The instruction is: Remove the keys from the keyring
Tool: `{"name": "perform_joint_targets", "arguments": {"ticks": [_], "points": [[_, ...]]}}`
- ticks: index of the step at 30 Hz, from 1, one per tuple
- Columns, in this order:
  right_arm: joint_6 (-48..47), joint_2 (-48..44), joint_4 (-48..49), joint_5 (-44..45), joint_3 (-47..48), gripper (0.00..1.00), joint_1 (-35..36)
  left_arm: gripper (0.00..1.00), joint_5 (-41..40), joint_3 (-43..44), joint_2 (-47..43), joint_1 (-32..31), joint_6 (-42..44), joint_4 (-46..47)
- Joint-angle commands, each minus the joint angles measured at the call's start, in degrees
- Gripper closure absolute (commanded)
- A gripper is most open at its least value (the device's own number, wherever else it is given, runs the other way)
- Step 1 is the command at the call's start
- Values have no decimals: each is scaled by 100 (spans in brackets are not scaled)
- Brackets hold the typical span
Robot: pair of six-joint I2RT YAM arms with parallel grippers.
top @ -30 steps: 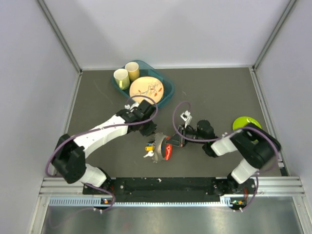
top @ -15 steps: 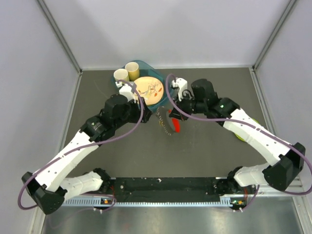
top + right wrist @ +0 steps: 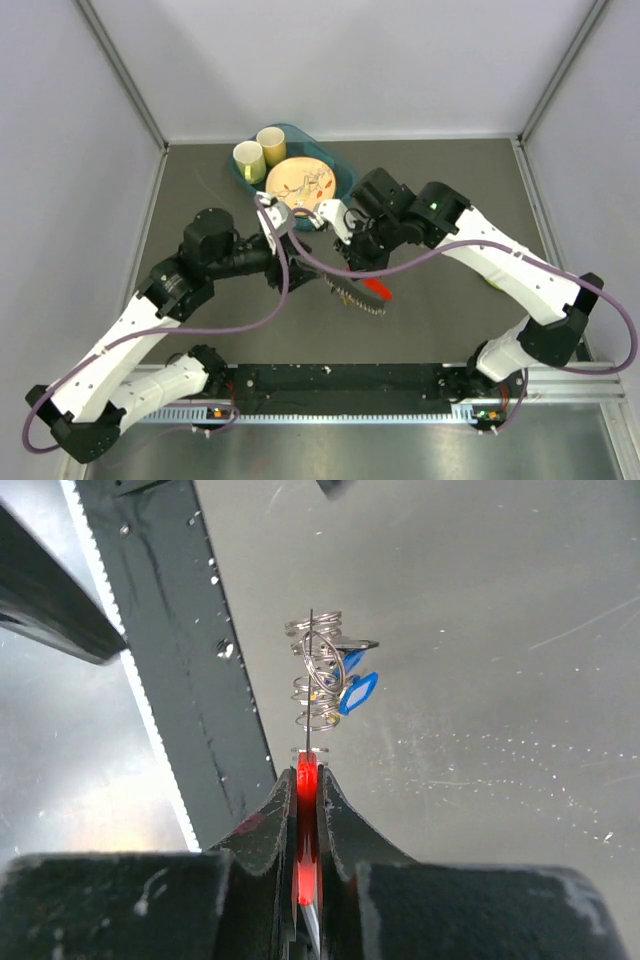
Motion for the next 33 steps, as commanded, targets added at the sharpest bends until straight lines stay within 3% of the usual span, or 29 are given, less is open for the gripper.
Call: {"name": "perform_joint_targets", "arguments": {"ticks": [1, 20, 24, 27, 30, 33], "points": [[-331, -153, -389, -213, 591, 100, 277, 36, 1762, -152, 268, 2, 389, 259], [-366, -883, 762, -1056, 2, 100, 444, 39, 2380, -407, 603, 2, 152, 1067], [-375, -953, 929, -1074, -112, 100, 444, 49, 2687, -363, 769, 2, -129, 1314], [-393, -953, 1017, -1057, -235, 100, 444, 67, 2933, -328, 849, -6, -191, 1314], [-340, -980, 1236, -987, -323, 100, 444, 97, 3153, -336, 962, 2, -208, 1262], [-147, -1137, 1691, -540, -490, 100, 444, 100, 3092, -336, 1016, -6, -173, 998]]}}
